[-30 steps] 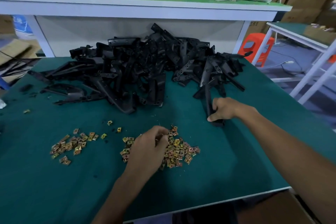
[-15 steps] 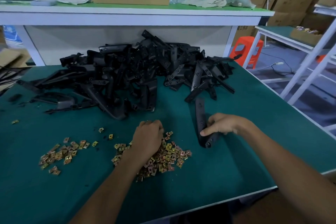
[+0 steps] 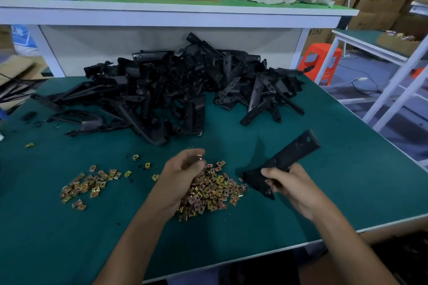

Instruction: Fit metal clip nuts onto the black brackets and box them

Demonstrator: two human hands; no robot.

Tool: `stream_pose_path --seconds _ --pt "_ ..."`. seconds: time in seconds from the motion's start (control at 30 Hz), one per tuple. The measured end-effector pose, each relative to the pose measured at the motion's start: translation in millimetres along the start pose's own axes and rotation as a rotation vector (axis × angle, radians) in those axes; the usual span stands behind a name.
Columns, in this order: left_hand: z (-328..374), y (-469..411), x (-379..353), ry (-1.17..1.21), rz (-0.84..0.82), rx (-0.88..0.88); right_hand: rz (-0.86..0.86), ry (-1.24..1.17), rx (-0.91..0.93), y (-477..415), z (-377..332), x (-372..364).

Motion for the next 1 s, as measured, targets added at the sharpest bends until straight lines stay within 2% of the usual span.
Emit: stream_pose_path --seconds 0.13,0.23,0.3,0.43,0.5,0.57,0.63,0.7,0.83,0.93,1.0 --pt "0 1 5 -0.123 0.064 -0.045 0.024 -0.259 0.057 23 21 -26" --pt "-4 0 9 -0.125 0.092 -0.002 0.114 -0.404 0.057 27 33 -40" --pt "-8 0 12 -0.071 0.094 0.057 0.169 -0.479 0.05 26 37 -47" --pt "-11 -1 16 0.193 0.099 0.15 0.227 -0.531 0.08 23 41 -51" --pt "-7 -1 22 0.013 0.163 0.068 0.237 -0.544 0.102 23 42 -50" --pt "0 4 26 -0.335 0.192 -0.073 0.241 -0.544 0.098 24 45 -49" --pt "0 10 28 -0.678 0.153 -0.194 0.241 -0.537 0.089 24 48 -50" --pt "-8 13 27 -0.895 0.068 -0.251 0.234 -0.533 0.089 24 48 -51" --pt "-18 20 22 -1.071 0.011 -0.244 0.22 -0.518 0.106 25 47 -53" --pt "-15 22 20 -1.033 0.045 -0.302 0.203 -0.516 0.103 26 48 -54" --pt "-12 23 21 -0.925 0.089 -0.31 0.18 -0.541 0.093 27 49 -56"
Point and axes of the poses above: each hand's wrist, its own y-axis away from the middle knuckle, its own x-axis out of the back of the hand, z = x × y, the point moved 4 cm from there along -y, towards the middle knuckle, and after that the axes turned 1 degree about y, right-handed, at the moved point
